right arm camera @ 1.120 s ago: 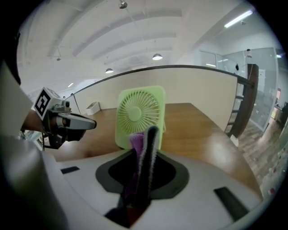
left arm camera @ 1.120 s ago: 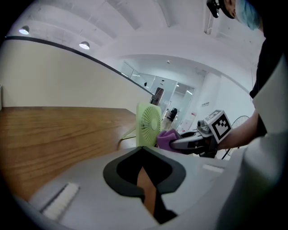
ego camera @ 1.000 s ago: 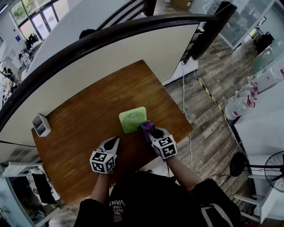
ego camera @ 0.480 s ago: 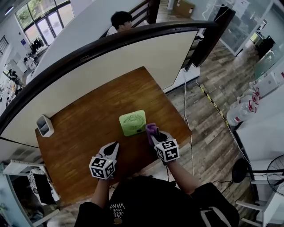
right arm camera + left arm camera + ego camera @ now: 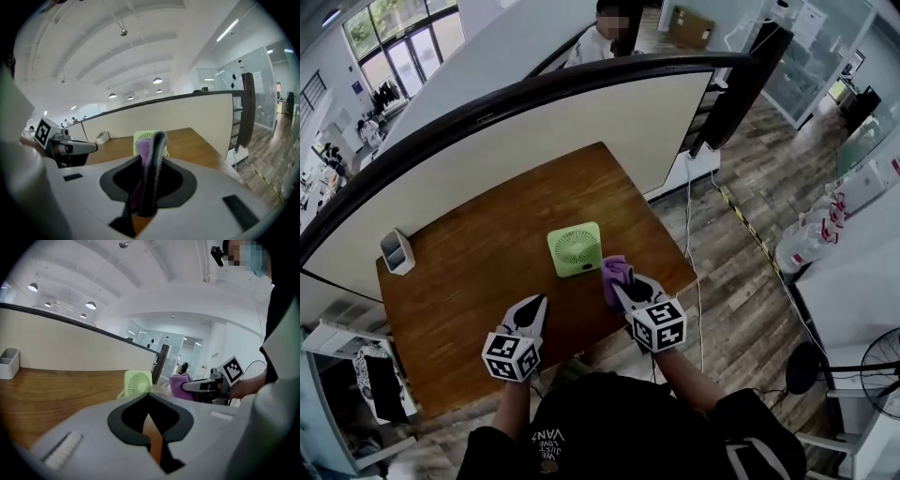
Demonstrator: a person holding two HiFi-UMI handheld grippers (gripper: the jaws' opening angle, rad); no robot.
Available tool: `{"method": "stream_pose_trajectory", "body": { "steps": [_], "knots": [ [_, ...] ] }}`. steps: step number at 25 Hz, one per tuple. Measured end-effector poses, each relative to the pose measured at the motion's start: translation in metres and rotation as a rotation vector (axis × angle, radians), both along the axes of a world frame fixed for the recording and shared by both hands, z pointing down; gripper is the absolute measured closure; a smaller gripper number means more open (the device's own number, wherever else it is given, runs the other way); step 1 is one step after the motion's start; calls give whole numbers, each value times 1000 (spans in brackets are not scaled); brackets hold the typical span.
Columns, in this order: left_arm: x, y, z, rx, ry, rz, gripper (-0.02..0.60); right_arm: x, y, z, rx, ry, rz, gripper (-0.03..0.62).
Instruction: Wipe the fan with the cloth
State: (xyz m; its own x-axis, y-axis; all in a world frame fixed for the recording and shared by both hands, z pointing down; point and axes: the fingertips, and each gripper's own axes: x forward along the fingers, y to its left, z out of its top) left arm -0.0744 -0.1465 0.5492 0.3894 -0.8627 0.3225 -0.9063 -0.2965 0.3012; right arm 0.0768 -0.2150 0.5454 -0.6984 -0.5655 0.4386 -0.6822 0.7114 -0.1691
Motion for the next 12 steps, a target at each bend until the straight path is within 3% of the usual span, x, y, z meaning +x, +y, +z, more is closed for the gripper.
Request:
{"method": "stream_pose_trajectory", "body": {
  "steps": [12],
  "knots": [
    [18,48,-48,115,2,-60,571,22,56,-60,67,-144,-21,502]
  ]
}}
